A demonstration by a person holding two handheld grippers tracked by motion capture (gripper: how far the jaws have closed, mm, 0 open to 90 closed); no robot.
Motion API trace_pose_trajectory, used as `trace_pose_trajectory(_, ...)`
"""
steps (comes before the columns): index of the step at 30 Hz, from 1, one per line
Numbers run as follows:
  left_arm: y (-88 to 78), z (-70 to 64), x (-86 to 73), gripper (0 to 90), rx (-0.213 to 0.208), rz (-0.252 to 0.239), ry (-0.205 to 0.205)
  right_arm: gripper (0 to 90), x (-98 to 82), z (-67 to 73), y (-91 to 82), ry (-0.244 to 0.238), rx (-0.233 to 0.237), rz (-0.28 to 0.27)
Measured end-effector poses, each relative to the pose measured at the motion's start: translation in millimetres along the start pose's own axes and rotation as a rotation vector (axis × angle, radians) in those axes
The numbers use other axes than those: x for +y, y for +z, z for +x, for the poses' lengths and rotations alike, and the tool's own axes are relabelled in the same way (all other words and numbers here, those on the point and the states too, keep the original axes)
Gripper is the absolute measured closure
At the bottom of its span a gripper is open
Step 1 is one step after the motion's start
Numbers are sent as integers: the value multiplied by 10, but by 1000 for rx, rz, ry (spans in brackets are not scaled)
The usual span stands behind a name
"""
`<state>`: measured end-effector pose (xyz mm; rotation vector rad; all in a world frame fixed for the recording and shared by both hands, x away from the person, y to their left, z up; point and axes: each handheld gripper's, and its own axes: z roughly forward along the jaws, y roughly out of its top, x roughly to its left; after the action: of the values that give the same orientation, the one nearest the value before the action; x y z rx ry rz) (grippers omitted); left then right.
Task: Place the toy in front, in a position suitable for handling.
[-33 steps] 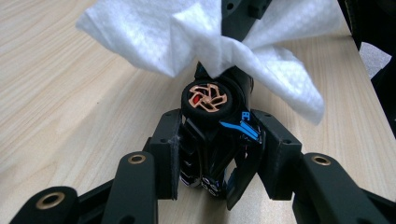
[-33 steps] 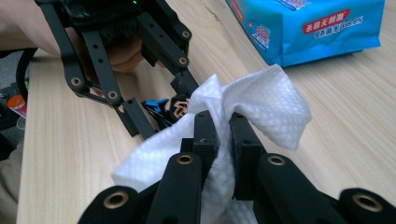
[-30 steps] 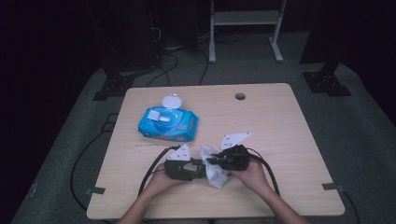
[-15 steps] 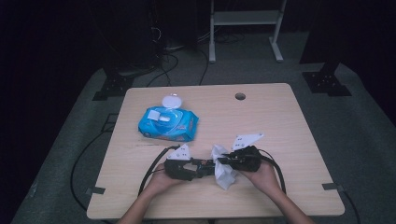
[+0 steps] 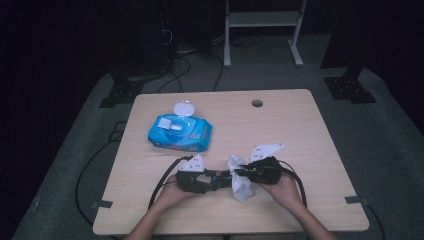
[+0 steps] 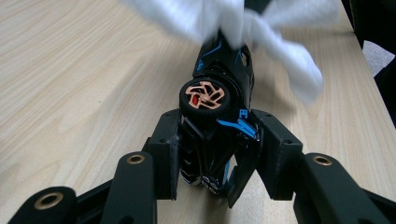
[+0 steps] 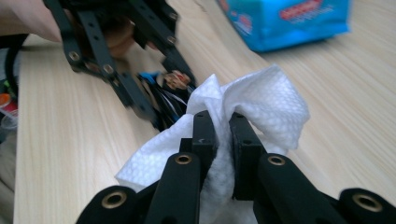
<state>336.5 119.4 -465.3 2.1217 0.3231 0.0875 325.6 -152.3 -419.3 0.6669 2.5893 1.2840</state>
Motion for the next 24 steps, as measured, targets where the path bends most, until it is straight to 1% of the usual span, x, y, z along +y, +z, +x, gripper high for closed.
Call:
trace_pose_trajectory(1, 0, 0, 0, 551, 0, 0, 0, 821, 0, 0, 0, 0, 0, 0)
trace_pose_trajectory(2, -2, -5, 4, 551, 4, 4, 1, 818, -77, -48, -108, 24, -18, -5)
trace_pose_trajectory(3, -2, -5, 4, 551, 4, 4, 1, 818, -77, -48, -108, 24, -18, -5)
trace_pose_trajectory(4, -2, -8, 4, 551, 5, 3, 3, 818, -117, -67, -156, 28, -35, -1)
trace_pose_trajectory(5, -2, -9, 6, 551, 4, 4, 9, 818, -161, -90, -203, 38, -43, -8)
trace_pose_trajectory(6, -2, -10, 8, 551, 7, 4, 11, 821, -237, -126, -280, 64, -50, -10)
trace_pose_trajectory(7, -3, -5, 6, 551, 6, 4, 6, 821, -265, -136, -295, 74, -53, -5)
trace_pose_trajectory(9, -6, 3, 3, 551, 6, 4, 3, 821, -292, -140, -293, 75, -52, 0)
trace_pose_trajectory(11, -5, 5, 3, 550, 7, 3, 3, 822, -275, -128, -275, 66, -58, 0)
trace_pose_trajectory(13, -7, 6, 3, 552, 9, 4, 4, 822, -256, -127, -262, 67, -54, -1)
trace_pose_trajectory(14, -8, 3, 6, 554, 15, 5, 9, 823, -204, -113, -225, 62, -49, -4)
trace_pose_trajectory(15, -8, 3, 6, 557, 15, 5, 9, 823, -204, -113, -225, 62, -49, -4)
trace_pose_trajectory(16, -6, 2, 7, 558, 14, 5, 10, 824, -134, -84, -167, 52, -32, -9)
trace_pose_trajectory(18, -5, -1, 8, 559, 15, 3, 11, 824, -53, -31, -77, 21, -22, -1)
trace_pose_trajectory(20, 0, -6, 9, 559, 15, 1, 9, 824, 29, 26, 38, 8, 5, 2)
trace_pose_trajectory(21, 0, -6, 9, 560, 15, 1, 9, 824, 29, 26, 38, 8, 5, 2)
trace_pose_trajectory(22, 1, -7, 9, 560, 14, 1, 9, 825, 68, 55, 100, -2, 14, 4)
trace_pose_trajectory(23, -1, -2, 8, 558, 15, 2, 5, 828, 139, 115, 230, -13, 38, 2)
trace_pose_trajectory(24, -4, 2, 7, 559, 12, 3, 4, 828, 176, 145, 282, -19, 55, -5)
